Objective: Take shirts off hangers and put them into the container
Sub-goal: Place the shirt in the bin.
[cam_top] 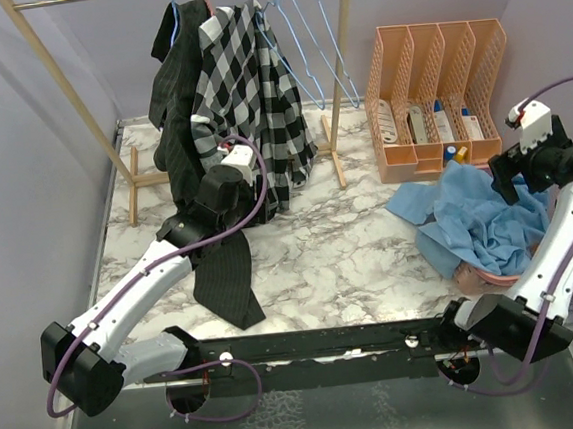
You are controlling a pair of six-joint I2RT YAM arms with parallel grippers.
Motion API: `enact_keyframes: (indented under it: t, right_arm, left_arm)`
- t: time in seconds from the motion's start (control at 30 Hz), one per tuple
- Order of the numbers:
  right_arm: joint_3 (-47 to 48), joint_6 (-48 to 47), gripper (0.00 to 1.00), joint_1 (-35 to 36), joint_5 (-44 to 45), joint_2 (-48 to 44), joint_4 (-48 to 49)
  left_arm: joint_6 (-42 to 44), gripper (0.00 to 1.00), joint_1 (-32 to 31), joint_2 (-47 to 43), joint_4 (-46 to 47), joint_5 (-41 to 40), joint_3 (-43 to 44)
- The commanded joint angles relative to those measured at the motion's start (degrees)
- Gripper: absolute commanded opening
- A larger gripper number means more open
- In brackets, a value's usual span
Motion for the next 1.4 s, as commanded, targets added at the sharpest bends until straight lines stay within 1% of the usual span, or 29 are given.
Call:
enact_keyframes:
  t: [0.0,0.1,0.17,0.2,0.23,0.33,0.4,0.47,0.57,0.67,0.83,0.9,1.07,1.17,1.37]
  right_arm:
    - [7.8,7.9,0.97,7.0,-2.1,3.7,-4.4]
    - [10.2,21.6,0.93,30.3,10.0,6.9,-4.0]
    - [9.2,30.1,0.89,43.7,19.3,9.8,-2.3]
    - [8.1,32.5,0.89,47.8,22.2,11.1,-0.7]
    - [7.2,33.4,0.89,49.4,22.0,12.4,0.4]
    - [7.6,33.9,0.87,49.8,22.9,17.5,3.0]
    - [7.9,33.8,0.85,50.2,23.3,19.0,5.9]
    - [5.6,33.6,0.86,52.4,26.5,19.6,10.0]
    - [-1.7,31.4,0.90,53.2,31.5,19.0,18.8]
    - [-11.1,28.8,0.94,53.2,34.2,18.2,26.7]
    - [-20.0,27.4,1.00,53.2,38.9,19.0,34.4]
    - [-22.4,27.2,1.00,53.2,39.5,19.8,38.0]
    - [-23.4,28.9,1.00,52.4,37.6,23.7,40.5]
    - [-23.3,29.4,1.00,51.4,38.2,26.9,41.5]
    - [-22.1,29.7,1.00,44.7,35.1,32.1,41.5]
  left_arm:
    - [-0.7,0.65,0.1,-0.9,2.6,0.0,-1.9]
    - [-1.2,0.64,0.1,-2.2,4.5,-0.3,-4.5]
    - [-1.3,0.65,0.1,-3.0,5.5,-0.6,-5.9]
    - [-1.3,0.65,0.1,-3.2,5.7,-0.7,-6.1]
    - [-1.3,0.65,0.1,-3.3,5.7,-0.7,-6.1]
    - [-0.9,0.65,0.1,-3.8,5.4,-1.3,-6.0]
    - [-0.1,0.65,0.1,-4.1,4.8,-1.8,-5.9]
    - [1.2,0.65,0.1,-4.6,3.8,-2.6,-5.3]
    - [3.3,0.65,0.1,-6.2,3.5,-3.7,-5.7]
    - [4.6,0.65,0.1,-8.1,5.0,-5.0,-7.7]
    - [4.8,0.66,0.2,-9.4,6.4,-5.9,-10.2]
    - [5.0,0.66,0.2,-9.5,6.9,-5.8,-10.5]
    - [4.9,0.66,0.2,-10.3,7.0,-6.1,-11.2]
    - [5.1,0.66,0.2,-10.9,7.0,-6.3,-11.8]
    - [5.2,0.66,0.3,-11.5,6.6,-6.4,-12.2]
